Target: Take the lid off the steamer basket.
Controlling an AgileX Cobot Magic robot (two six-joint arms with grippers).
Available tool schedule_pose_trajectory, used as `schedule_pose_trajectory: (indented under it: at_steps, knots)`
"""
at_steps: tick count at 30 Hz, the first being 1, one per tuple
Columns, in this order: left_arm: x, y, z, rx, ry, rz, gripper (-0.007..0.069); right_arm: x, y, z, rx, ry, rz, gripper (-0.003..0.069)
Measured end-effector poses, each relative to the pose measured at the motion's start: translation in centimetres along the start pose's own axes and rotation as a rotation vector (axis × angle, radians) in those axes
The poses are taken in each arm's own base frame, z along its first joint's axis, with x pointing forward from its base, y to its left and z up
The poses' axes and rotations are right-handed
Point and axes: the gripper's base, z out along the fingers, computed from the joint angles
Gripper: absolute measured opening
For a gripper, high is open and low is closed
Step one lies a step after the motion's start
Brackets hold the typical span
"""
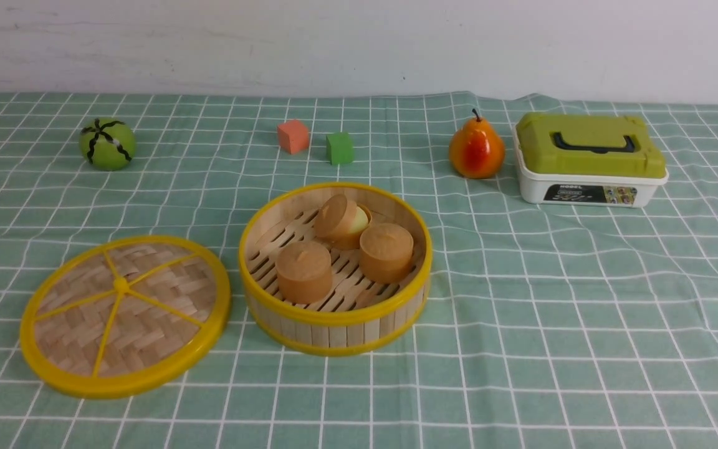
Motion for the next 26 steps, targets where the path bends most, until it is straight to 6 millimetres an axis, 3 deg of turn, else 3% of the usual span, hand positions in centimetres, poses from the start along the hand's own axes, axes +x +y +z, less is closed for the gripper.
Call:
schedule_pose_trajectory:
  at_steps: [26]
  knots:
    - [0.02, 0.01, 0.00, -0.001, 0.003, 0.000, 0.0028, 0.00, 0.00, 0.00, 0.000, 0.000, 0.000, 0.0241]
